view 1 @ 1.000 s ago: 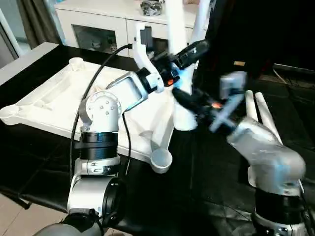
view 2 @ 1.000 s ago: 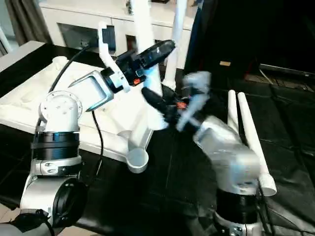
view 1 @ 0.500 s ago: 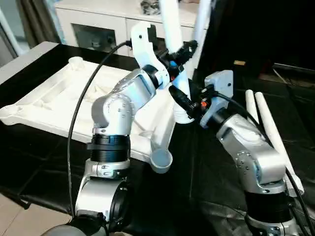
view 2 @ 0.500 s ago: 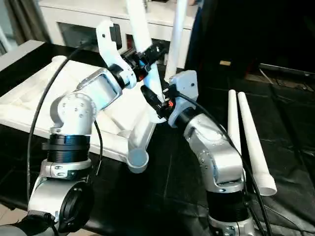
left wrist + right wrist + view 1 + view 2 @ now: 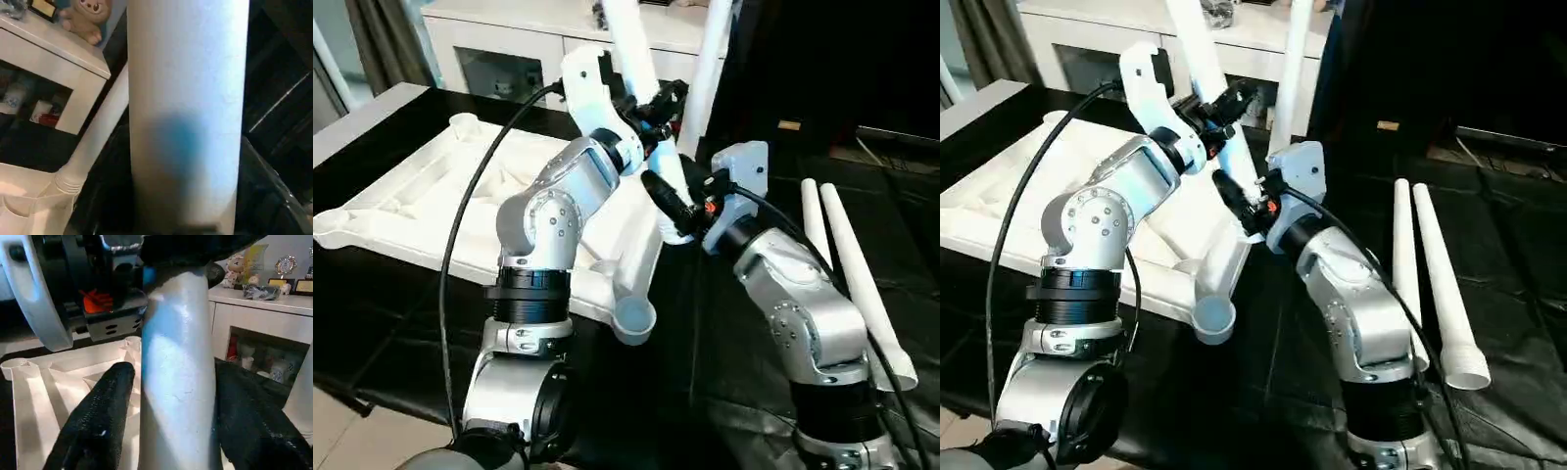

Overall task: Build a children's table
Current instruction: Pick table leg

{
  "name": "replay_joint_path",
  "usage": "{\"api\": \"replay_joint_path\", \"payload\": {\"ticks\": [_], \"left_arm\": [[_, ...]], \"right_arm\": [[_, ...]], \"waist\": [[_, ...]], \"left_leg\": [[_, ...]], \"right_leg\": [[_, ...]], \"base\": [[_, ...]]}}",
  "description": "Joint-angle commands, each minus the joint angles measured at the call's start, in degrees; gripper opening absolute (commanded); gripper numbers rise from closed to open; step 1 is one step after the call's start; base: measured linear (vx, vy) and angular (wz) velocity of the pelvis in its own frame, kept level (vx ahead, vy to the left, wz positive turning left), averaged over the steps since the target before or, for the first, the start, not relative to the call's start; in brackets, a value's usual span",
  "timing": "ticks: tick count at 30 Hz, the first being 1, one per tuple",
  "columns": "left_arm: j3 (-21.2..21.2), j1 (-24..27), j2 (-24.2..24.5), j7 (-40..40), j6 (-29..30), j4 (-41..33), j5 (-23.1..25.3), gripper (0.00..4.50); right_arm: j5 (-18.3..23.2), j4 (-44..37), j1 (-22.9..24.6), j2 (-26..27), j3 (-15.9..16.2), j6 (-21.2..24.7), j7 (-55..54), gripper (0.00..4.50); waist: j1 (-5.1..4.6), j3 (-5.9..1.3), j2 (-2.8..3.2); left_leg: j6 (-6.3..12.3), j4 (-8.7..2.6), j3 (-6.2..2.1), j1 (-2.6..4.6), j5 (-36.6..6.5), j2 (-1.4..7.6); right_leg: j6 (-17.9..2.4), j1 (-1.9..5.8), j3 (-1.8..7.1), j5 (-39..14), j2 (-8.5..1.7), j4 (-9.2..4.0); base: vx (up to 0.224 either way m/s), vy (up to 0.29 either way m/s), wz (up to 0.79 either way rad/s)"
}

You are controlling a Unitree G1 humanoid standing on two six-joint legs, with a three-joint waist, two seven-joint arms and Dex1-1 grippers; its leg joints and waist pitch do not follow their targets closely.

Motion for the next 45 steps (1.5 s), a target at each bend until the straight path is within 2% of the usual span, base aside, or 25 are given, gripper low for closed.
{"api": "replay_joint_path", "payload": {"ticks": [1,2,4,5,7,8,9,10,12,13,14,15,17,18,21,23,24,27,29,32,34,37,40,45], "left_arm": [[-2.6,0.2,2.2,-3.7,-0.7,0.8,1.7,1.87],[-4.7,0.4,4.6,-7.5,-0.6,0.9,2.6,1.87],[-5.5,0.5,5.6,-9.5,-0.4,0.9,2.6,1.87],[-7.0,0.6,8.2,-14.6,0.6,0.6,2.0,1.87],[-7.7,0.7,9.5,-17.2,1.1,0.5,1.6,1.87],[-8.3,0.8,10.6,-19.5,1.6,0.3,1.1,1.87],[-8.8,0.9,11.8,-21.9,2.5,0.0,0.3,1.87],[-9.2,0.9,13.6,-26.0,3.8,-0.5,-1.4,1.87],[-9.0,0.7,14.8,-29.2,5.0,-0.7,-3.4,1.87],[-9.1,0.8,16.2,-33.7,6.4,-1.2,-5.9,1.87],[-9.1,0.8,16.2,-33.7,6.4,-1.2,-5.9,1.87],[-9.2,1.0,17.4,-37.7,7.7,-1.9,-7.9,1.87],[-8.7,1.5,19.6,-48.4,11.1,-4.3,-14.5,1.87],[-8.8,1.7,20.0,-50.5,11.7,-4.9,-15.7,1.87],[-9.9,2.1,21.1,-56.1,13.7,-6.9,-18.6,1.87],[-10.5,2.0,21.2,-57.5,14.2,-7.5,-19.4,1.87],[-11.3,1.8,21.1,-59.2,14.5,-7.9,-20.2,1.87],[-12.3,1.3,20.9,-60.7,14.4,-7.9,-20.3,1.87],[-12.8,1.0,21.0,-62.1,14.7,-7.6,-20.5,1.87],[-13.1,0.8,21.1,-62.6,14.8,-7.5,-20.6,1.87],[-13.1,0.5,21.3,-63.2,14.4,-6.9,-20.2,1.87],[-12.9,0.3,21.5,-63.4,14.1,-6.2,-20.0,1.87],[-12.9,0.2,21.6,-63.5,13.9,-6.0,-19.9,1.86],[-12.8,0.2,21.5,-63.4,13.5,-5.5,-19.8,1.86]], "right_arm": [[3.3,-1.0,-1.3,0.3,-0.3,0.2,2.2,3.00],[4.6,-1.0,-1.3,-0.2,-0.8,-0.9,4.0,3.04],[4.4,-1.0,-1.3,-0.9,-0.7,-0.6,4.5,3.26],[6.6,-1.3,-1.2,-2.3,-1.8,3.1,6.2,3.37],[8.2,-1.5,-1.2,-2.8,-2.6,5.5,6.9,3.48],[9.8,-1.6,-1.2,-3.6,-3.1,8.0,8.1,3.57],[11.2,-1.7,-1.1,-5.0,-3.1,9.4,10.4,3.80],[14.6,-1.3,-1.0,-6.9,-3.9,12.5,14.1,3.80],[16.0,-0.9,-1.0,-7.7,-4.2,13.1,15.2,3.96],[17.9,-0.1,-1.3,-8.5,-4.9,14.2,16.6,3.96],[17.9,-0.1,-1.3,-8.5,-4.9,14.2,16.6,3.97],[19.4,0.6,-1.4,-9.3,-5.4,14.8,18.2,3.97],[25.7,1.7,-1.3,-11.4,-6.7,18.1,24.6,3.97],[27.2,1.9,-1.3,-11.6,-7.2,18.9,25.8,3.97],[32.2,1.9,-1.5,-11.7,-8.6,21.7,29.2,3.97],[33.1,1.8,-1.4,-12.3,-8.0,22.3,31.2,3.97],[33.5,1.7,-1.2,-13.3,-6.7,23.0,33.5,3.69],[34.0,1.8,-1.0,-13.9,-5.3,23.6,35.6,3.57],[35.1,2.0,-1.0,-14.7,-4.4,24.0,37.1,3.19],[35.8,2.0,-1.0,-15.1,-3.9,24.4,38.1,3.14],[36.7,1.9,-1.1,-15.5,-3.4,25.0,38.9,2.77],[36.9,2.0,-1.1,-15.4,-3.3,25.2,39.0,2.71],[36.9,2.2,-1.1,-15.5,-3.1,25.1,39.2,2.31],[36.6,2.3,-1.0,-15.7,-2.8,24.6,39.0,2.15]], "waist": [[0.01,-3.93,-0.34],[-0.04,-3.99,-0.31],[-0.05,-4.01,-0.24],[-0.07,-4.03,-0.57],[0.05,-3.99,-0.20],[0.05,-3.99,-0.20],[0.12,-4.02,-0.20],[0.25,-4.00,-0.27],[0.36,-3.98,-0.28],[0.29,-3.94,-0.50],[0.38,-3.98,-0.36],[0.34,-3.91,-0.41],[0.35,-3.92,-0.44],[0.35,-3.97,-0.58],[0.35,-3.95,-0.26],[0.40,-3.90,-0.34],[0.38,-3.90,-0.31],[0.62,-3.80,-0.37],[0.68,-3.83,-0.50],[0.71,-3.90,-0.46],[0.70,-3.90,-0.51],[0.72,-3.97,-0.50],[0.75,-3.99,-0.45],[0.79,-3.98,-0.48]], "left_leg": [[3.25,-3.33,-0.24,-0.23,-2.6,0.96],[3.27,-3.34,-0.30,-0.27,-2.4,1.04],[3.05,-3.27,-0.32,-0.25,-2.1,1.12],[2.89,-3.26,-0.26,-0.26,-1.5,1.14],[3.04,-3.37,-0.32,-0.07,-1.2,1.27],[3.04,-3.37,-0.32,-0.07,-1.2,1.27],[2.80,-3.31,-0.26,-0.01,-1.2,1.35],[2.93,-3.30,-0.20,0.04,-1.6,1.28],[2.87,-3.29,-0.15,-0.10,-1.7,1.26],[2.61,-3.25,-0.03,-0.16,-1.7,1.18],[2.32,-3.24,-0.06,-0.19,-1.7,1.25],[2.36,-3.24,0.00,-0.18,-1.8,1.19],[2.50,-3.21,0.07,-0.20,-2.2,1.12],[2.51,-3.21,0.05,-0.23,-2.2,1.20],[2.83,-3.17,-0.01,-0.21,-2.1,1.43],[2.45,-3.20,0.01,-0.24,-2.3,1.41],[2.36,-3.17,0.03,-0.26,-2.3,1.39],[1.85,-3.20,0.06,-0.20,-3.0,1.34],[1.44,-3.16,0.06,-0.31,-2.8,1.21],[1.44,-3.12,0.04,-0.33,-2.6,1.18],[1.52,-3.12,0.02,-0.37,-2.4,1.15],[1.46,-3.10,0.00,-0.39,-2.2,1.16],[1.40,-3.07,0.02,-0.39,-1.9,1.16],[1.28,-3.07,0.01,-0.37,-2.2,1.18]], "right_leg": [[-2.1,4.05,3.56,-12.7,-4.49,-4.09],[-1.6,4.05,3.61,-12.7,-4.52,-3.92],[-1.9,4.04,3.62,-12.1,-4.60,-3.77],[-2.4,4.05,3.68,-11.4,-4.59,-3.67],[-3.1,4.00,3.81,-10.8,-4.59,-3.43],[-3.1,4.00,3.81,-10.8,-4.59,-3.43],[-4.1,4.00,3.83,-9.8,-4.69,-3.25],[-4.7,4.18,3.82,-9.8,-4.73,-3.23],[-5.0,4.23,3.89,-10.0,-4.82,-3.18],[-5.5,4.16,3.87,-10.6,-4.93,-3.31],[-5.8,4.17,3.90,-11.0,-4.98,-3.17],[-5.8,4.12,3.87,-11.5,-4.96,-3.36],[-6.2,4.28,3.84,-12.7,-4.99,-3.42],[-6.4,4.34,3.86,-12.7,-5.09,-3.28],[-6.9,4.15,3.79,-12.3,-5.01,-3.21],[-6.5,4.19,3.75,-13.5,-4.99,-3.43],[-6.4,4.18,3.74,-13.6,-4.92,-3.42],[-4.9,4.18,3.72,-16.7,-4.98,-3.89],[-3.7,4.19,3.67,-18.3,-4.97,-4.04],[-2.8,4.11,3.56,-19.0,-4.84,-4.15],[-2.8,4.14,3.54,-18.8,-4.77,-4.16],[-2.8,4.11,3.50,-18.5,-4.79,-4.08],[-2.8,4.07,3.50,-18.2,-4.76,-4.07],[-2.7,4.04,3.48,-18.5,-4.79,-4.12]], "base": [[0.000,0.000,0.00],[0.000,0.000,0.00],[0.000,0.000,0.00],[0.000,0.000,0.00],[0.000,0.000,0.00],[0.000,0.000,0.00],[0.000,0.000,0.00],[0.000,0.000,0.00],[0.000,0.000,0.00],[0.000,0.000,0.00],[0.000,0.000,0.00],[0.000,0.000,0.00],[0.000,0.000,0.00],[0.000,0.000,0.00],[0.000,0.000,0.00],[0.000,0.000,0.00],[0.000,0.000,0.00],[0.000,0.000,0.00],[0.000,0.000,0.00],[0.000,0.000,0.00],[0.000,0.000,0.00],[0.000,0.000,0.00],[0.000,0.000,0.00],[0.000,0.000,0.00]]}}
